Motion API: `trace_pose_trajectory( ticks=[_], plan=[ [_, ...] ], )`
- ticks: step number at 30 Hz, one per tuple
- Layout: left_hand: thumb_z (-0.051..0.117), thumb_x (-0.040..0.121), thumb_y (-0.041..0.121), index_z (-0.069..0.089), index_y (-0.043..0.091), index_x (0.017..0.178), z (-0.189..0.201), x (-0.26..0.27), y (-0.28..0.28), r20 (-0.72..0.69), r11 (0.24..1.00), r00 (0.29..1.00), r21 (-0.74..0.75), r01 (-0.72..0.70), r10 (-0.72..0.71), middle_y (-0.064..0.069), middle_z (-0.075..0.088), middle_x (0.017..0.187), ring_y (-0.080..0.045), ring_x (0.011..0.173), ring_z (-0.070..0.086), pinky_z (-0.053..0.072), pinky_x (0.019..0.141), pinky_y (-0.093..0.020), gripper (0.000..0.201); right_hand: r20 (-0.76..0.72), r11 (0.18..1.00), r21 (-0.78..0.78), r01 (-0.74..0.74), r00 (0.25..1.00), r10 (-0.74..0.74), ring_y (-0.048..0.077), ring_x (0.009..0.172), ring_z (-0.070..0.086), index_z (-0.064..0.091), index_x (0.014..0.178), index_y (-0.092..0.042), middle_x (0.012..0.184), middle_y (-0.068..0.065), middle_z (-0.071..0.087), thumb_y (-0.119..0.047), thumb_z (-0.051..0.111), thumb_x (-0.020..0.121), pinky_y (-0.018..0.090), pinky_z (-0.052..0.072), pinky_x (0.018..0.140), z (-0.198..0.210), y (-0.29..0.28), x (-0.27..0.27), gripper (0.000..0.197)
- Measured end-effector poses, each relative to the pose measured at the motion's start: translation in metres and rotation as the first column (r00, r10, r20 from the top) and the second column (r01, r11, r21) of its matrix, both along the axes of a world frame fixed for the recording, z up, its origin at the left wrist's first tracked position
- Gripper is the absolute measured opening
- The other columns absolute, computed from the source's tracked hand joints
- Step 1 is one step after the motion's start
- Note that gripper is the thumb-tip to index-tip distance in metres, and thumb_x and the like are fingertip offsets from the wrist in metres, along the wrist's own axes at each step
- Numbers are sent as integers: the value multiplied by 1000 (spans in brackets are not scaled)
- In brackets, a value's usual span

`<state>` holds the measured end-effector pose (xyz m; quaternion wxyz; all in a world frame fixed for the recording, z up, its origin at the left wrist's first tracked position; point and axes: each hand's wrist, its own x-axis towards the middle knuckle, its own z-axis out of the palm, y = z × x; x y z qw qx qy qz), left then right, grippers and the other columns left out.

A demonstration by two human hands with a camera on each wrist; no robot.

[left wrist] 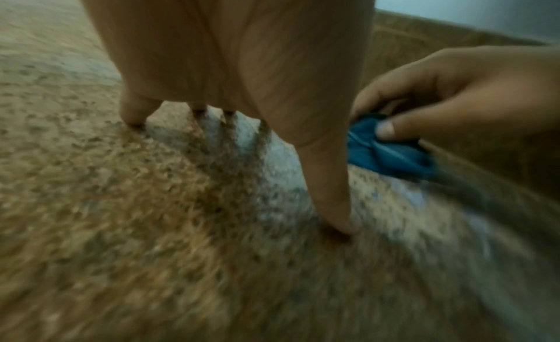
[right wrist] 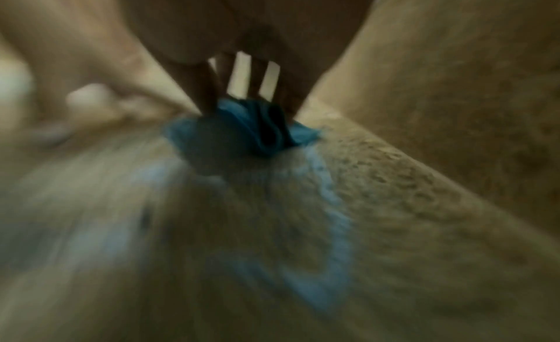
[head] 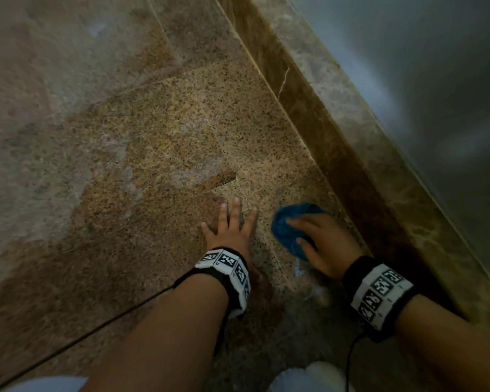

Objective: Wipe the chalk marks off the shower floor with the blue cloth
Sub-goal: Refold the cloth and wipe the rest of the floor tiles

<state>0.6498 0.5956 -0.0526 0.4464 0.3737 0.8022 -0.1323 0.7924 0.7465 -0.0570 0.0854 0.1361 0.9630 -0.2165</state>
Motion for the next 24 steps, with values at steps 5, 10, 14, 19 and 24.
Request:
trace_pose_trajectory(
  ticks=[5, 10, 14, 19, 24],
  plan=[
    [78, 65, 61, -34, 34, 143, -2, 1, -1, -15, 1000, 1000, -8, -14, 14, -3, -45, 148, -33, 142, -30, 2, 112, -67, 139, -9, 954, 8, -301, 954, 301, 27, 91, 63, 68, 108, -16, 103, 7, 62, -27, 53, 82, 37, 53, 77, -8, -9, 6, 32],
    [80, 64, 59, -32, 36, 144, 0, 0, -3, 0, 1000, 1000, 0, -19, 19, -2, -44, 149, -32, 142, -29, 1, 112, -66, 140, 2, 991, 115, 69, 998, -70, 34, 117, 49, 59, 125, -15, 133, 14, 49, -12, 59, 88, 37, 43, 97, -15, -6, -3, 38],
    [81, 69, 52, -32, 38, 143, -6, 0, -4, -18, 999, 999, 20, -31, 31, -1, -44, 149, -31, 142, -30, 1, 112, -65, 137, -3, 975, 133, -177, 984, 179, 32, 84, 65, 70, 109, -18, 103, 10, 66, -15, 87, 56, 37, 58, 68, -19, -34, 9, 55],
    [81, 66, 56, -32, 37, 144, -3, -2, -4, -5, 999, 1000, 32, -20, 20, -1, -43, 150, -31, 142, -29, 2, 112, -66, 139, 2, 987, 94, 133, 991, -134, 32, 103, 58, 70, 100, -12, 110, 17, 62, -15, 69, 80, 50, 44, 98, -26, 19, -17, 21],
    [80, 65, 58, -32, 37, 144, -3, -2, -4, -13, 999, 1000, 33, -12, 13, -1, -43, 150, -32, 143, -28, 3, 113, -66, 139, 77, 985, 90, 145, 985, -152, 38, 124, 38, 47, 137, -18, 137, 16, 39, -4, 51, 89, 42, 35, 103, -27, -7, -13, 50]
  ],
)
